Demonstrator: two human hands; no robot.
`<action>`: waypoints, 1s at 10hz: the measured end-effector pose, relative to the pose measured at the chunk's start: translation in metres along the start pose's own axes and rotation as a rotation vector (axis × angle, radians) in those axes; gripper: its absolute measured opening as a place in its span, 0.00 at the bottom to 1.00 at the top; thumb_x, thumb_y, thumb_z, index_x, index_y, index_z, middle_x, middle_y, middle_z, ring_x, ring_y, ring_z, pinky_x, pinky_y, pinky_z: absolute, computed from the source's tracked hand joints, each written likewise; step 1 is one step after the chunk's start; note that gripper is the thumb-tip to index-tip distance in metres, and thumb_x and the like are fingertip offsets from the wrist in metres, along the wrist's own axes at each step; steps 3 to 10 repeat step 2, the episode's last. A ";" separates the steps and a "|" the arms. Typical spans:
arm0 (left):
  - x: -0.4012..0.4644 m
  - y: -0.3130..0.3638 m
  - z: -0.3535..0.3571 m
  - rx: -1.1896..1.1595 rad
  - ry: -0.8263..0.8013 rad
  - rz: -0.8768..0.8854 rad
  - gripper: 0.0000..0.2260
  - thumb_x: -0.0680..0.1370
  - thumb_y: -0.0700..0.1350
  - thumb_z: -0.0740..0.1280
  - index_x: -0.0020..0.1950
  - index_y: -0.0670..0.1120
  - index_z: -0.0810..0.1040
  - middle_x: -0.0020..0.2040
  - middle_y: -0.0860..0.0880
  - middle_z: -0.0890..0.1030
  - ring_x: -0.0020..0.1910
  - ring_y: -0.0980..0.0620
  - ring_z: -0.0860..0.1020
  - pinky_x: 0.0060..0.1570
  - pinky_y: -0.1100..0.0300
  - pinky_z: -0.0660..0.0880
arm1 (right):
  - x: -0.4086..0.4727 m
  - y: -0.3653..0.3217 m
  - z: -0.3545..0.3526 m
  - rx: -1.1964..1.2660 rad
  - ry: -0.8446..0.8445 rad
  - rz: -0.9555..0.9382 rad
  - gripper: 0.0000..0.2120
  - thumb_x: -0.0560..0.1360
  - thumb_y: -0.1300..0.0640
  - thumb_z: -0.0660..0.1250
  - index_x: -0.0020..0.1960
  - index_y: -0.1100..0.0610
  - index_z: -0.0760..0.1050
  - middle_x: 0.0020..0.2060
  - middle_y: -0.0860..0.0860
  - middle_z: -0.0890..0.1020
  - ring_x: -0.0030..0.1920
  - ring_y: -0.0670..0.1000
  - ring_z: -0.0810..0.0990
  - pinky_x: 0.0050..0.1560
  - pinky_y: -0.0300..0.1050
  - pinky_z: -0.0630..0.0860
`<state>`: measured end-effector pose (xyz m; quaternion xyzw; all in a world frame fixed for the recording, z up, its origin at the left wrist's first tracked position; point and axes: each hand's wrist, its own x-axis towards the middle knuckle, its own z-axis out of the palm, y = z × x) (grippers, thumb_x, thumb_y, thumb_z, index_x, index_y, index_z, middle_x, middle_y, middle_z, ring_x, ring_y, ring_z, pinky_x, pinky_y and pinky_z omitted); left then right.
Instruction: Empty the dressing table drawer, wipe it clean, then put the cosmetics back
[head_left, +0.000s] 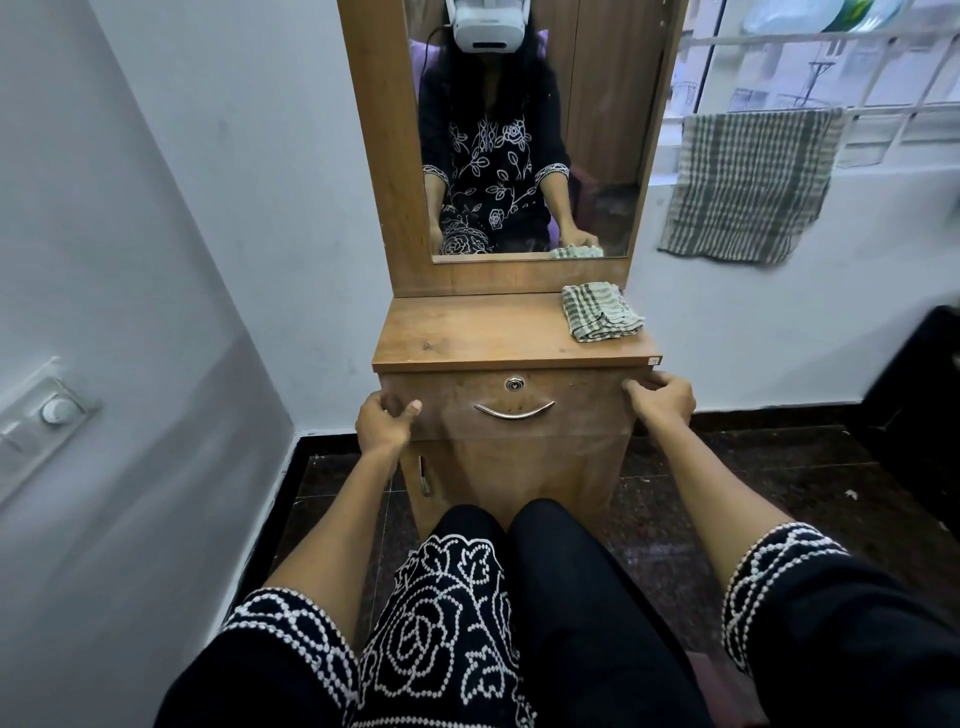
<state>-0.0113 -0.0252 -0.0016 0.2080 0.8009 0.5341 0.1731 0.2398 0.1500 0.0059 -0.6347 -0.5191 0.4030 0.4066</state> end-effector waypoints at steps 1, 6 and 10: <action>-0.011 -0.003 -0.003 0.012 -0.004 0.002 0.21 0.75 0.45 0.70 0.66 0.38 0.72 0.65 0.41 0.75 0.64 0.42 0.73 0.59 0.52 0.71 | -0.008 -0.005 0.000 0.079 -0.046 0.021 0.18 0.70 0.59 0.69 0.60 0.58 0.78 0.54 0.53 0.82 0.56 0.52 0.79 0.52 0.38 0.72; -0.019 0.009 -0.008 0.026 -0.013 -0.032 0.23 0.76 0.45 0.69 0.67 0.37 0.70 0.65 0.39 0.74 0.64 0.40 0.72 0.60 0.51 0.70 | -0.008 -0.019 0.001 0.056 -0.113 0.089 0.20 0.70 0.61 0.69 0.61 0.60 0.74 0.54 0.55 0.80 0.51 0.54 0.80 0.52 0.43 0.77; -0.019 0.009 -0.008 0.026 -0.013 -0.032 0.23 0.76 0.45 0.69 0.67 0.37 0.70 0.65 0.39 0.74 0.64 0.40 0.72 0.60 0.51 0.70 | -0.008 -0.019 0.001 0.056 -0.113 0.089 0.20 0.70 0.61 0.69 0.61 0.60 0.74 0.54 0.55 0.80 0.51 0.54 0.80 0.52 0.43 0.77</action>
